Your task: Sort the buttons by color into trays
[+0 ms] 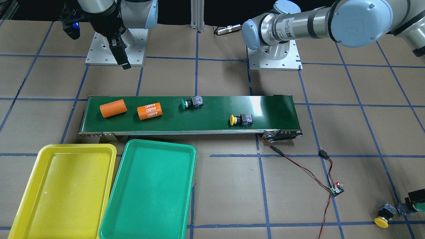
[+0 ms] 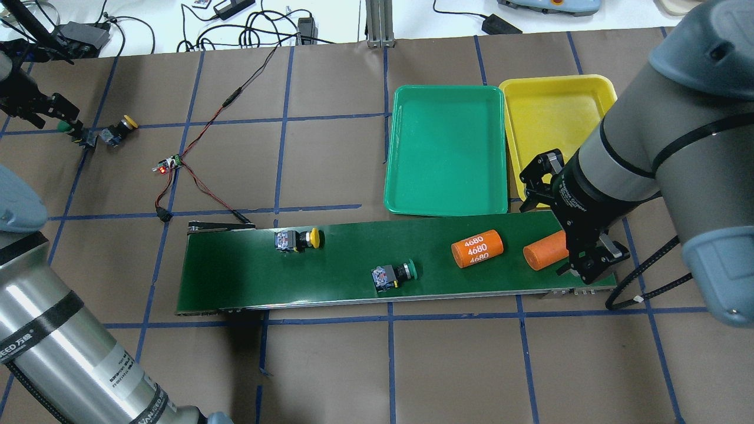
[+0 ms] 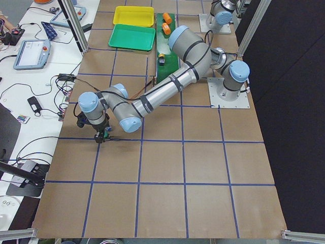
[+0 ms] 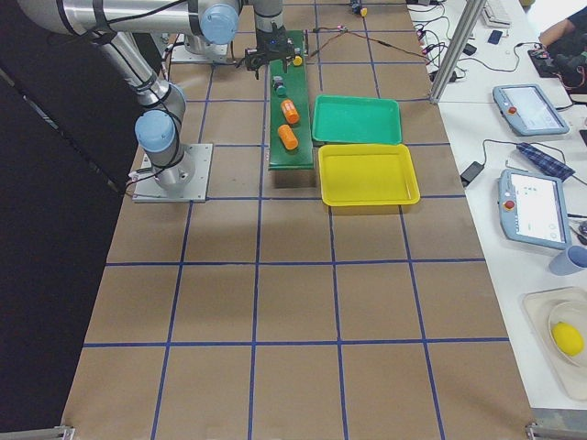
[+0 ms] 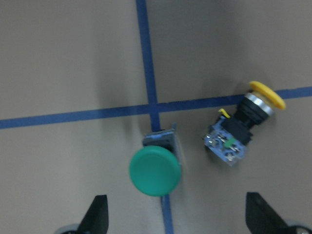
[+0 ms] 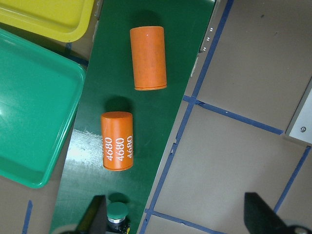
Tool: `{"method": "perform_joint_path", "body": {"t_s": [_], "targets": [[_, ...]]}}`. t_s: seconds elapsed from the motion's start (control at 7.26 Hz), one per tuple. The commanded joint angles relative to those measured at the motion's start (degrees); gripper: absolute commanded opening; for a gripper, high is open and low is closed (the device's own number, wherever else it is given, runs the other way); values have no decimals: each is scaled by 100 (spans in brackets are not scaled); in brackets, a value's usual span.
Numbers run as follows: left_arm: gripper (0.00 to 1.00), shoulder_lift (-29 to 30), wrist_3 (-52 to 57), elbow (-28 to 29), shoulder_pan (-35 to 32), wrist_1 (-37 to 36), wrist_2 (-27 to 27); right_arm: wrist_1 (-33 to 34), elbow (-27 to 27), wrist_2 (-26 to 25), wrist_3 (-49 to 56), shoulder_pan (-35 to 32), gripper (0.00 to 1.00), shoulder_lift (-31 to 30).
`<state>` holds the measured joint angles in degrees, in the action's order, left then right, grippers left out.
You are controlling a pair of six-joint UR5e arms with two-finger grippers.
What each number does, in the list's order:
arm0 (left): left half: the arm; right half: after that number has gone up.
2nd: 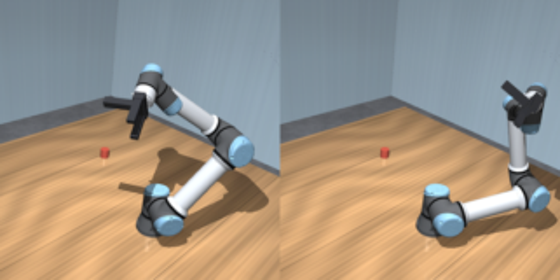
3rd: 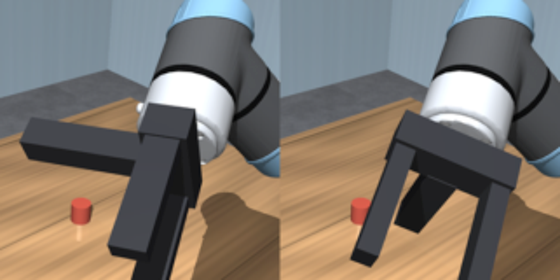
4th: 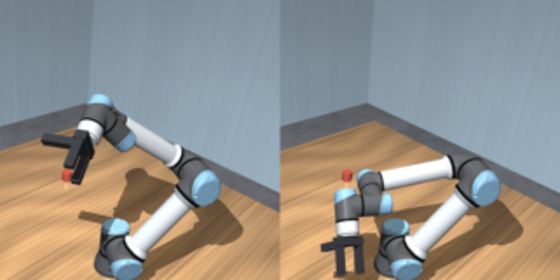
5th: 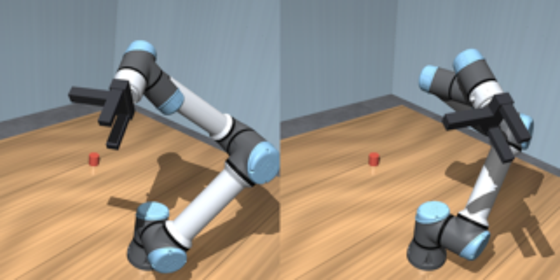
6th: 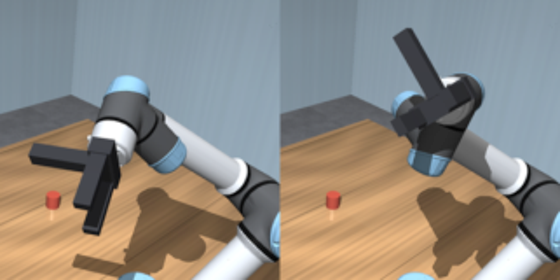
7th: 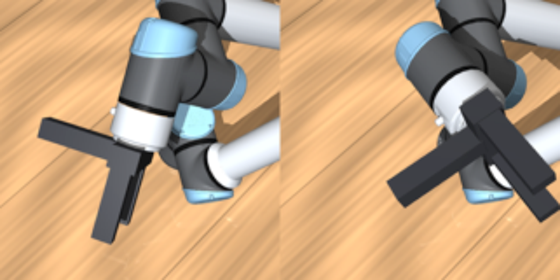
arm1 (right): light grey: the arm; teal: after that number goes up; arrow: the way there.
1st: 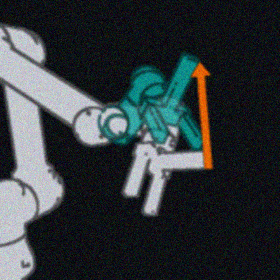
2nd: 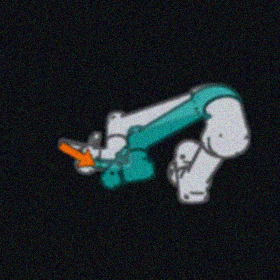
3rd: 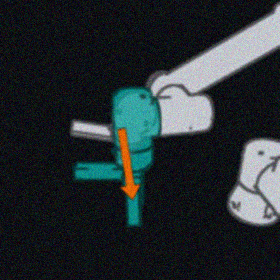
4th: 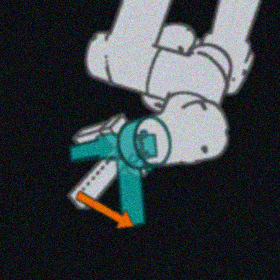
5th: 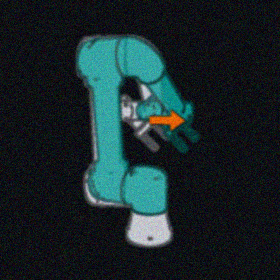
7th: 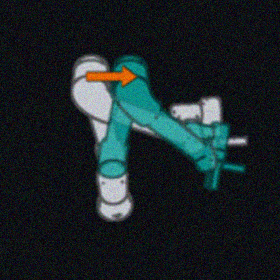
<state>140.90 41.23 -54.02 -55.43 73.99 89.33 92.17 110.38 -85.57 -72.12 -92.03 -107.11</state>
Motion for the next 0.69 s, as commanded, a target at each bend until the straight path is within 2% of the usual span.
{"method": "perform_joint_path", "body": {"t_s": [0.0, 0.14, 0.28, 0.41, 0.55], "targets": [[80, 244, -19, 58, 33, -16, -355, 37, 176, 14, -4, -34, 100, 14], [29, 228, -19, 119, 15, 71, -268, 46, 203, -12, -12, -34, 100, 14], [8, 227, -10, 145, 24, 81, -241, 81, 194, 23, -39, -26, 100, 32], [0, 97, -45, 146, -20, 429, -215, 142, 203, 23, -48, -25, 100, 180], [0, -70, -106, 85, -55, 789, -232, 326, 220, 93, -65, -25, 100, 347]]}}
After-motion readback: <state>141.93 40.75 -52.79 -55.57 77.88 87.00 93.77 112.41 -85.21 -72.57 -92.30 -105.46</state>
